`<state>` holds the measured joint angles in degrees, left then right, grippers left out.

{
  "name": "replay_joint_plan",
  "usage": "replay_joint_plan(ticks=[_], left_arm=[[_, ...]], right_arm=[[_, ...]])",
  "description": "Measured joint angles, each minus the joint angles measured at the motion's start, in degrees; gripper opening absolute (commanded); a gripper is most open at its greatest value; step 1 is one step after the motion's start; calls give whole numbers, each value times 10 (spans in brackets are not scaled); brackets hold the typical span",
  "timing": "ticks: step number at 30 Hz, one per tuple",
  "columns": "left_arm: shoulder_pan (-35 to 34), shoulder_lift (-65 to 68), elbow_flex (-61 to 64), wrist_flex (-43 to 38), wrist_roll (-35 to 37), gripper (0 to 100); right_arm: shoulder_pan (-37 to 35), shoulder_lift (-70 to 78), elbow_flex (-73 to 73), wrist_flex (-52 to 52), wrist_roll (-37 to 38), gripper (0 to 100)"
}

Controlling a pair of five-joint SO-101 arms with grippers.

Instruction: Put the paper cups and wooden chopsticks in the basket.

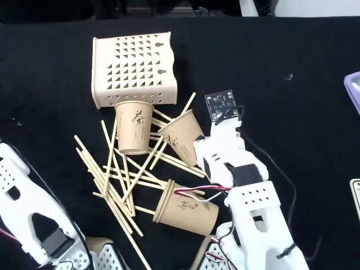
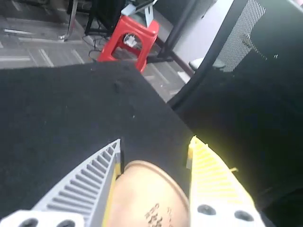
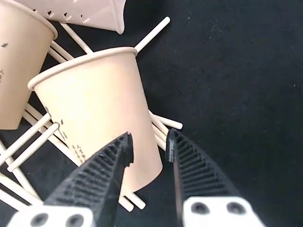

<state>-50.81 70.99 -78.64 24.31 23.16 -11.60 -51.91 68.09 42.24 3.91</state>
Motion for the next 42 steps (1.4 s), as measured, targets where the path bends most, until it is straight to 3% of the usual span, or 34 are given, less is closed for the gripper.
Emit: replay_joint_plan(ticks=[10, 13, 18, 22, 26, 29, 34, 42], left_arm=[[35, 0, 91, -5, -13, 229], [40, -4, 102, 25, -13, 231], [62, -17, 74, 146, -13, 232], [78, -14, 4, 289, -15, 232], [89, -4, -70, 447, -68, 232], [96, -5, -120, 515, -98, 232], [87, -20, -131, 455, -104, 232], [2, -24, -108, 187, -29, 230]], right_arm=[[0, 0, 0, 0, 0, 124], [0, 0, 0, 0, 0, 124], [0, 0, 0, 0, 0, 124], [0, 0, 0, 0, 0, 124], [0, 0, 0, 0, 0, 124], [0, 0, 0, 0, 0, 124], [0, 0, 0, 0, 0, 124], [0, 0, 0, 0, 0, 124]])
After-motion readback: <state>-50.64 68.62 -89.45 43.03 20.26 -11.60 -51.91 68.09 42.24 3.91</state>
